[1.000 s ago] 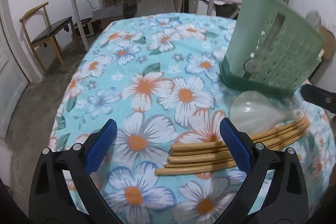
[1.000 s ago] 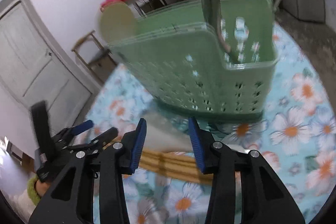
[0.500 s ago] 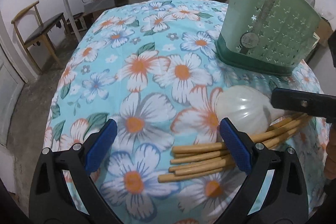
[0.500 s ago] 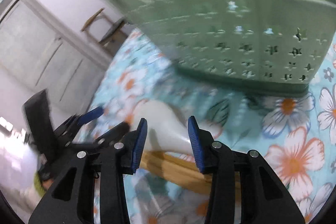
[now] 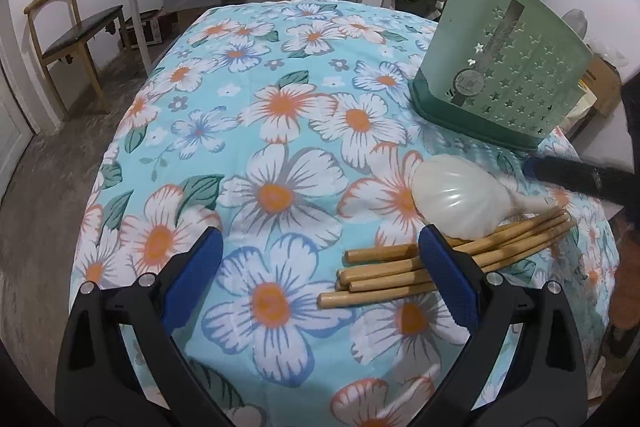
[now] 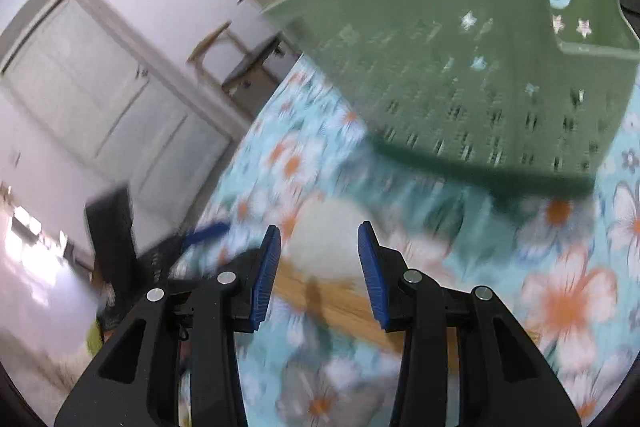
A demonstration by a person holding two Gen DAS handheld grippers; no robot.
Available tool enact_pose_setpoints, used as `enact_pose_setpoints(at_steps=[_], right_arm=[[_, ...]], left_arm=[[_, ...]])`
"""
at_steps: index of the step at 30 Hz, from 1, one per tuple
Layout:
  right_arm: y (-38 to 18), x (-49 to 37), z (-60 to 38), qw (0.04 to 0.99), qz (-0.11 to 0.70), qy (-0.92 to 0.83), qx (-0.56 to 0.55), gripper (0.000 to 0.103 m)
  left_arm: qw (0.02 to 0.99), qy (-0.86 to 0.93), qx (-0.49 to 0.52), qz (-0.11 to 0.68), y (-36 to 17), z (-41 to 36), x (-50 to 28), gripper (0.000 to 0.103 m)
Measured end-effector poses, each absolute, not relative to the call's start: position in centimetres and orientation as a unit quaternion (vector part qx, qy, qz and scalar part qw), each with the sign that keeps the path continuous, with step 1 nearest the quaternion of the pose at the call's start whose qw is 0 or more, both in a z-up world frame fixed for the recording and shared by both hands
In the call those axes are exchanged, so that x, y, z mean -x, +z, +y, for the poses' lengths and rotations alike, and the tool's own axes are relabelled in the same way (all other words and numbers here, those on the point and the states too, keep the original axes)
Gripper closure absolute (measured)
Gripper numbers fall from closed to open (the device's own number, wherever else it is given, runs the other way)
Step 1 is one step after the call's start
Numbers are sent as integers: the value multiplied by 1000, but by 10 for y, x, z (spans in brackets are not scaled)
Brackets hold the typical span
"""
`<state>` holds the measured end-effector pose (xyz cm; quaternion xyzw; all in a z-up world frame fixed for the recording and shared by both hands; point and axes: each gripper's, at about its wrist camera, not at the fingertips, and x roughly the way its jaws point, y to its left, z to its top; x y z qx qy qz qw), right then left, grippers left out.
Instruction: Organize utensils
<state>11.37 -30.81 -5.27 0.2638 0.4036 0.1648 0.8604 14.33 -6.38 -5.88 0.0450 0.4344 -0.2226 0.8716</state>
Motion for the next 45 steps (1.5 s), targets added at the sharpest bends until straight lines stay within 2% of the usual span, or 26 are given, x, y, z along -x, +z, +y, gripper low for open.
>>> enact_pose_setpoints(at_steps=[7,13,18,24,30,37,40,42,45], right_arm=[[-80,-152,-297,817,453,207,-290,62],[-59,-118,-296,803,424,294,-296,60],[-58,-96,-275,796,444,317,-263,60],[-64,-69,-267,796,461,301,-252,60],[-40,-38,-288,827,426,259,-258,60],[-31,-6,-343,864,389,132,-290,47],[-42,0,-365,863,390,62,-315,47],[-55,1,-371,854,400,37,-331,47],[-78,-3,-374,838,424,0,-343,38]], left_arm=[[874,-221,-42,430,-62,-62,-142,9],[868,-245,16,430,-61,-44,-144,10],[864,-262,56,427,-60,-35,-148,11],[859,-268,93,427,-56,-22,-150,16],[856,-284,122,413,-38,-4,-138,17],[822,-322,132,451,-48,-6,-106,17],[832,-310,101,449,-61,-13,-91,16],[840,-309,86,437,-62,-17,-85,12],[838,-309,104,437,-62,-16,-88,8]])
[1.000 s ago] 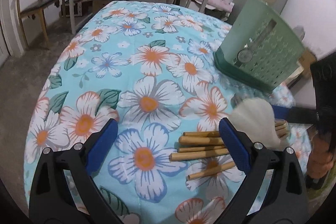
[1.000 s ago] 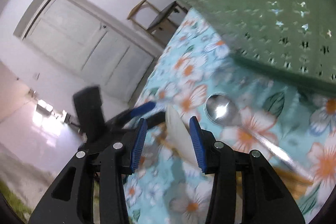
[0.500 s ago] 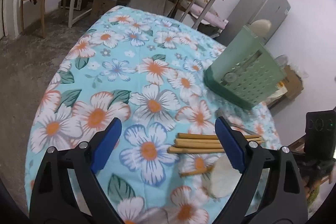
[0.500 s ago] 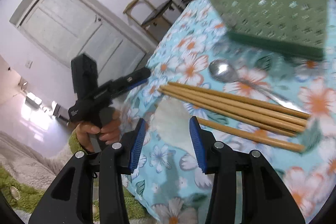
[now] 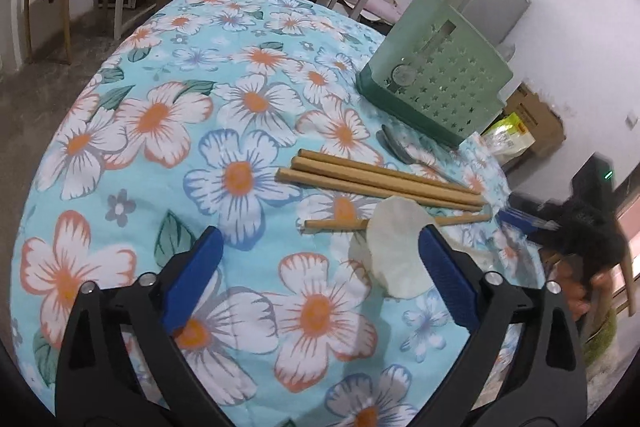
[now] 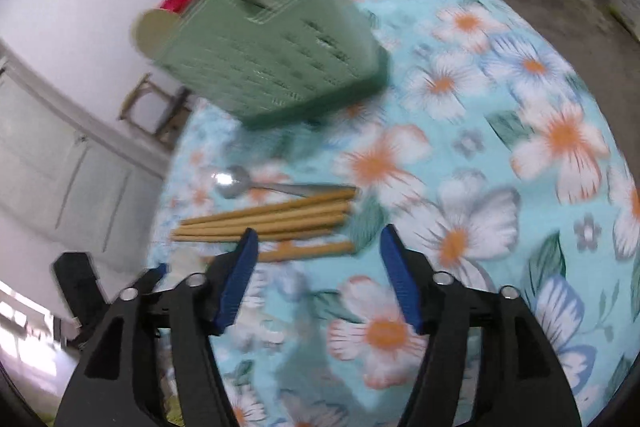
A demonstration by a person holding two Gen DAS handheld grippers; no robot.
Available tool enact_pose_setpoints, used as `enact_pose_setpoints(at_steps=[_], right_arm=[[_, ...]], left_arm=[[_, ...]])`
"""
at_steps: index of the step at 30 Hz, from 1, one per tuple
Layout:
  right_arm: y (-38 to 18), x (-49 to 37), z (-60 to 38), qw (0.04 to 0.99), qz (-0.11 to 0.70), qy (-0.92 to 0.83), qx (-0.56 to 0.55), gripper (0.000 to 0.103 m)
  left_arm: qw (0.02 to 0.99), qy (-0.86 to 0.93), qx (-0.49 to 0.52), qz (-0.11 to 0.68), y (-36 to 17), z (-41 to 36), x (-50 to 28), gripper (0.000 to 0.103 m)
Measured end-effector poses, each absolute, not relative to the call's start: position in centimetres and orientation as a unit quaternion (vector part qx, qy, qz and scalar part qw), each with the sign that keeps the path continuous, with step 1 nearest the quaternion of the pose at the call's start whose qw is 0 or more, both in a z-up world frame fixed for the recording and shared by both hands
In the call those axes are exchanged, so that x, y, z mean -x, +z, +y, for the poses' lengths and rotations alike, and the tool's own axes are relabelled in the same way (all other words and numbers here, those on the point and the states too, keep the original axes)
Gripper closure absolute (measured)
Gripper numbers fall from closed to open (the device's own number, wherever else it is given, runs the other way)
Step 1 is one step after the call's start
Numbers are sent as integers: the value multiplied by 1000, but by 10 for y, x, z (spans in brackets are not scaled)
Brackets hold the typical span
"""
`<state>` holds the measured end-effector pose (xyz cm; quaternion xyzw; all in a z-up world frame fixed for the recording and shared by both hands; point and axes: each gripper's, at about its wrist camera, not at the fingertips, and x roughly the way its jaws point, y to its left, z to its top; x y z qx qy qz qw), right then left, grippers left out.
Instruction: Organize utensils
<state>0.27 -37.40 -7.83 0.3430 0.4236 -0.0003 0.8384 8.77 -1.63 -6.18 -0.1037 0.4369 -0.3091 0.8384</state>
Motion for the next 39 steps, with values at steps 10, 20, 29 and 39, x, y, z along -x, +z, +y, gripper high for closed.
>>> enact_pose_setpoints(at_steps=[10,20,29,39], right_arm=[[-95,4,-386,826,391,10,-405,32],[-91,1,-369,843,392,9,-367,32],[-91,-7,-358,853,402,8,-332,32],[-90,-9,-353,859,406,10,-312,31]], left_arm=[[821,-296,134,470,-49,-11,-102,8],[819,-369,77,433,-11,-75,-138,9],[783,-356,91,502,-44,-116,-184,29],[709,-383,126,579,-70,-134,-208,70]])
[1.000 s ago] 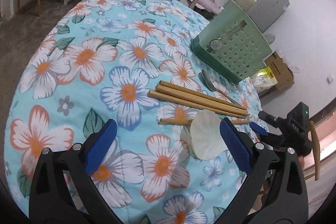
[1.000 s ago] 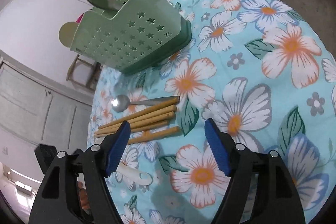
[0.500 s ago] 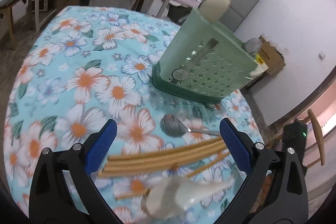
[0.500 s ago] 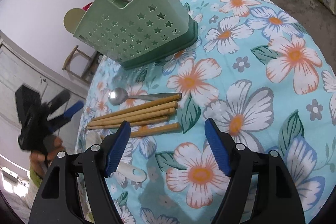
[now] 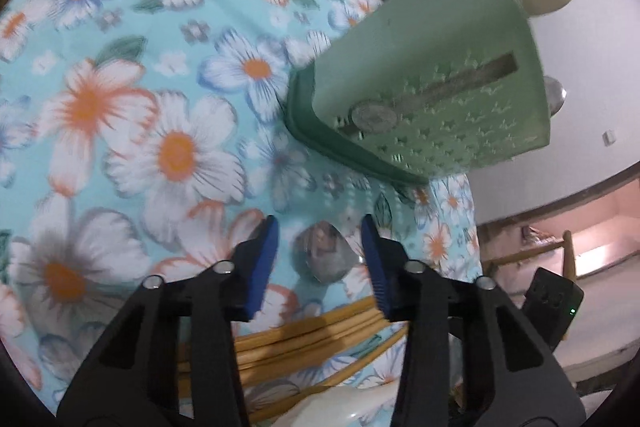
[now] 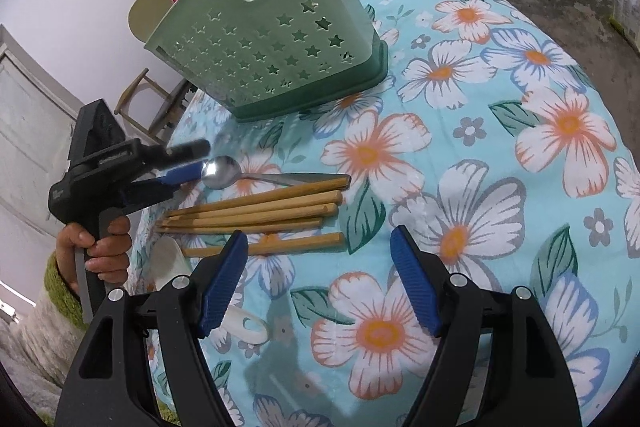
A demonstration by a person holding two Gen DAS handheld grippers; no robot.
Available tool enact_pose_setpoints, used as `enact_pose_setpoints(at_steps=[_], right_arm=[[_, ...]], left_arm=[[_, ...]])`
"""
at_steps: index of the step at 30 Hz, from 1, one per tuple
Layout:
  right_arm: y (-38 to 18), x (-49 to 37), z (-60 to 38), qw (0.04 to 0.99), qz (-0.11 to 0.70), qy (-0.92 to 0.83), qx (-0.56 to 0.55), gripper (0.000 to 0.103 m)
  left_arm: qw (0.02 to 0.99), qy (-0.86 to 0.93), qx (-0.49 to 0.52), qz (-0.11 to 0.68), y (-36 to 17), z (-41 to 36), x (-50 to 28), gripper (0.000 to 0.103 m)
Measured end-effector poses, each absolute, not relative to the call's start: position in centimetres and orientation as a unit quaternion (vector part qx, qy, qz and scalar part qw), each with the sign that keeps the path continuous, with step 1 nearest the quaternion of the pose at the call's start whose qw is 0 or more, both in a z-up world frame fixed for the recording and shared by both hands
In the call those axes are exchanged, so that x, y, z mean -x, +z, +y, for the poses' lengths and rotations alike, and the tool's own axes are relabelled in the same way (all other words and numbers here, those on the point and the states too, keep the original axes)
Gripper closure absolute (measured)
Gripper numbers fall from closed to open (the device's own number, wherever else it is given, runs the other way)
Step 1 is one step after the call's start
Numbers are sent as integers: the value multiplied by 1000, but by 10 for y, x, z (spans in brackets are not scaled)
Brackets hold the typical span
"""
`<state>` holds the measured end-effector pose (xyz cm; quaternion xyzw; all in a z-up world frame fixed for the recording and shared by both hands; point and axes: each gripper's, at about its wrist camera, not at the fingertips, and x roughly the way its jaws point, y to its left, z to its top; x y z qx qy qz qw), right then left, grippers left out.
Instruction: Organize utensils
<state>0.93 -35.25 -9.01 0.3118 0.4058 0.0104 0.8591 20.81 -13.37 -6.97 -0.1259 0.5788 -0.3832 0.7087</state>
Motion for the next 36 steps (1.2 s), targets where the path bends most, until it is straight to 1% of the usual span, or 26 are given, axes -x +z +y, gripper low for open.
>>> enact_pose_setpoints(at_steps=[3,5,7,8,9,13,15,17,18,22,24,26,27,28,31,33,36], right_arm=[[-90,-11,-351,863,405,10,-303,31],[-90,-12,-351,865,405,10,-297,31],[-90,-13,-350,867,404,9,-292,31],[-91,-14,-349,868,403,9,-291,31],[-91,-14,-350,868,402,8,-291,31],[-90,-15,-350,868,404,4,-290,31],[-86,-13,-350,868,409,-6,-281,38],[-77,-9,-346,877,403,-15,-260,47],[-70,-6,-342,885,393,-12,-249,48],[-40,4,-307,916,355,29,-183,49],[-34,2,-283,921,354,62,-153,49],[-37,-5,-257,915,368,94,-138,50],[-41,-9,-242,909,380,115,-127,54],[-44,-11,-230,906,387,125,-115,54],[-50,-16,-187,906,392,154,-45,55],[-57,-23,-162,904,397,155,4,59],[-66,-30,-136,903,399,143,67,61]], left_arm=[[697,-384,120,594,-78,-140,-207,77],[694,-383,121,597,-81,-141,-208,81],[694,-377,120,602,-83,-142,-209,88],[695,-371,119,604,-84,-142,-209,94],[694,-370,121,606,-85,-141,-209,96],[694,-373,135,602,-86,-135,-208,98],[693,-374,147,599,-85,-131,-208,100],[692,-378,165,592,-82,-125,-206,101],[695,-377,169,588,-79,-121,-204,101],[706,-377,187,570,-66,-102,-202,102],[712,-375,198,560,-61,-94,-202,102],[718,-369,212,551,-56,-81,-200,102],[720,-366,218,547,-55,-74,-199,102],[722,-363,222,546,-54,-70,-199,102],[731,-351,235,536,-50,-51,-196,102],[737,-342,242,530,-49,-40,-194,102],[748,-328,254,518,-45,-20,-190,102]])
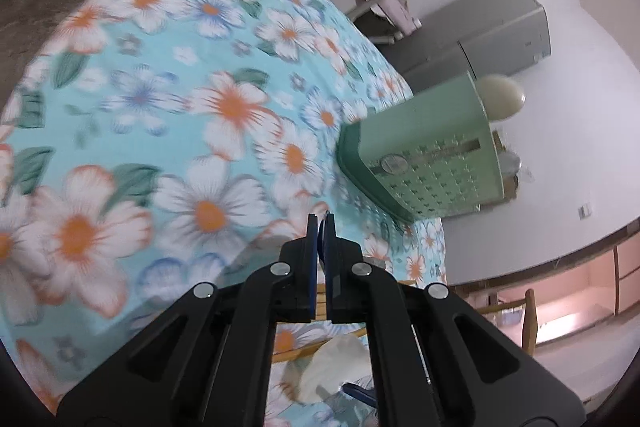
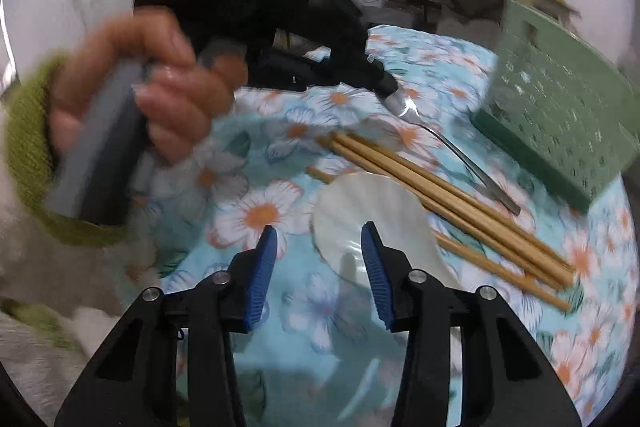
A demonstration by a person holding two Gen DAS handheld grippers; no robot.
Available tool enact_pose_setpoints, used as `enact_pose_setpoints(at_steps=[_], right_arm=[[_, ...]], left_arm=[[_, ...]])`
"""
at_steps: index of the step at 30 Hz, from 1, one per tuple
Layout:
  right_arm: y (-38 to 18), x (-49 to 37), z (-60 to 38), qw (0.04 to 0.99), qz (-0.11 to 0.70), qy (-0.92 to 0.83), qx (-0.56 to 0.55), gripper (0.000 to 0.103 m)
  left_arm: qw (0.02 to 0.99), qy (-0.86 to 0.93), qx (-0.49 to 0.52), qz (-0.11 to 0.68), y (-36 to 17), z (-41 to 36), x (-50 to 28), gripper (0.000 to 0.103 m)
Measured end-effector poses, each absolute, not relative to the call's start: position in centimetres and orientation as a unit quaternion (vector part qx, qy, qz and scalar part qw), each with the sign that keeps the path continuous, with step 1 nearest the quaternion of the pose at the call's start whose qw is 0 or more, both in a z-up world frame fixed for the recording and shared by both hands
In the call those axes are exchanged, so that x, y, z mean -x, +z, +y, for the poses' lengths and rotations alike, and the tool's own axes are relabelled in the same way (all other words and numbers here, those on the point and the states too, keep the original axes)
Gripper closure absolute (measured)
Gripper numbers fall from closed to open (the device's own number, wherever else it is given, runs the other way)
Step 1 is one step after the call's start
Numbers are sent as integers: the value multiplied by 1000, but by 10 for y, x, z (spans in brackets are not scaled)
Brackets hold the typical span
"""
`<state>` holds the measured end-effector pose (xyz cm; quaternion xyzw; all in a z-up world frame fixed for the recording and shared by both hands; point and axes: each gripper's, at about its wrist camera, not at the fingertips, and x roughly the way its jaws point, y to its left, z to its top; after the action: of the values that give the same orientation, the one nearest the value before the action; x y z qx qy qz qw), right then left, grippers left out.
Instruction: Organize utensils
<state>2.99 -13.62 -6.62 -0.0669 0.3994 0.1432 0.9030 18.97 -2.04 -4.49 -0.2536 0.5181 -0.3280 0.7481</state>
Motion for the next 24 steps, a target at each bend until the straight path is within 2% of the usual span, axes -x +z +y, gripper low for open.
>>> enact_pose_setpoints(at_steps=[5,7,11,14,19,24], right_arm=[[-84,-39,-106,898,392,85,178,65],[-87,-38,-98,898,384,70,205,70],[-92,-38,-86,894,379,43,236,86],[-92,-37,-82,893,373,27,250,91],[-71,-30,-91,907,359,21,220,98],[-42,-31,-132,922,368,23,117,99]], left_arm=[[769,-311,256,497,-35,3,-181,102],[778,-304,256,487,-30,14,-176,102],[795,-297,249,467,-16,26,-165,102],[807,-298,245,448,-3,34,-159,102],[826,-306,233,412,25,38,-149,102],[843,-337,217,358,65,30,-142,102]])
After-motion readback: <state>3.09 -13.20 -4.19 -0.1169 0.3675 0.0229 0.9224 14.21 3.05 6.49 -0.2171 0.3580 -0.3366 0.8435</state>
